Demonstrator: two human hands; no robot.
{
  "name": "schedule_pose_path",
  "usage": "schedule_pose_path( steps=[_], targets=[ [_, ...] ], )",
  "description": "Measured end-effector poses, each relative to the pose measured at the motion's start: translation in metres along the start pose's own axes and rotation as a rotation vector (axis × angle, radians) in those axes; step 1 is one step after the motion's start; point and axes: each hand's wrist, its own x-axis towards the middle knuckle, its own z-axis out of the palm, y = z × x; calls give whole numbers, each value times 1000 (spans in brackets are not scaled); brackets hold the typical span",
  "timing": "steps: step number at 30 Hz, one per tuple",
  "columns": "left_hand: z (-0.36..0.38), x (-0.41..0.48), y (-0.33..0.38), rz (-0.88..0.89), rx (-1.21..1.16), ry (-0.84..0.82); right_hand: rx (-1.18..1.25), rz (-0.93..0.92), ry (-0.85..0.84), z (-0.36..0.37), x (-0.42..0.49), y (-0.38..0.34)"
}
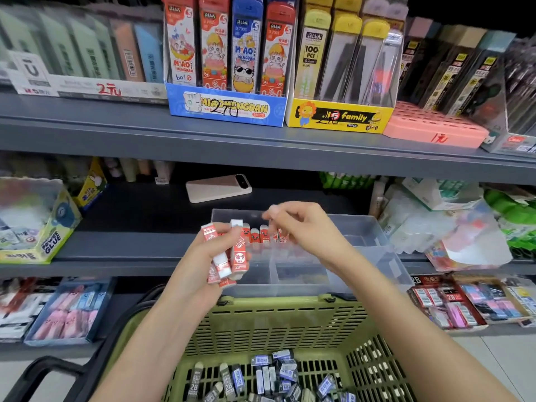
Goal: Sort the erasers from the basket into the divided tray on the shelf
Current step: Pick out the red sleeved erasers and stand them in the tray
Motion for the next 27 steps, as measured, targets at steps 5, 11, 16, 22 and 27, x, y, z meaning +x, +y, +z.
schedule_pose_path(
  steps=[5,11,16,22,27],
  targets=[
    [9,0,-2,-25,60,-82,205,37,-142,11,-26,-19],
    [30,3,-6,5,221,-61,580,177,-96,-3,-25,-9],
    [29,6,-4,-44,136,44,496,301,281,-39,8,19],
    [17,5,-2,-73,57,77,-56,313,207,-31,39,52],
    [13,6,1,-91,57,91,-732,179,46,-16,47,52]
  ],
)
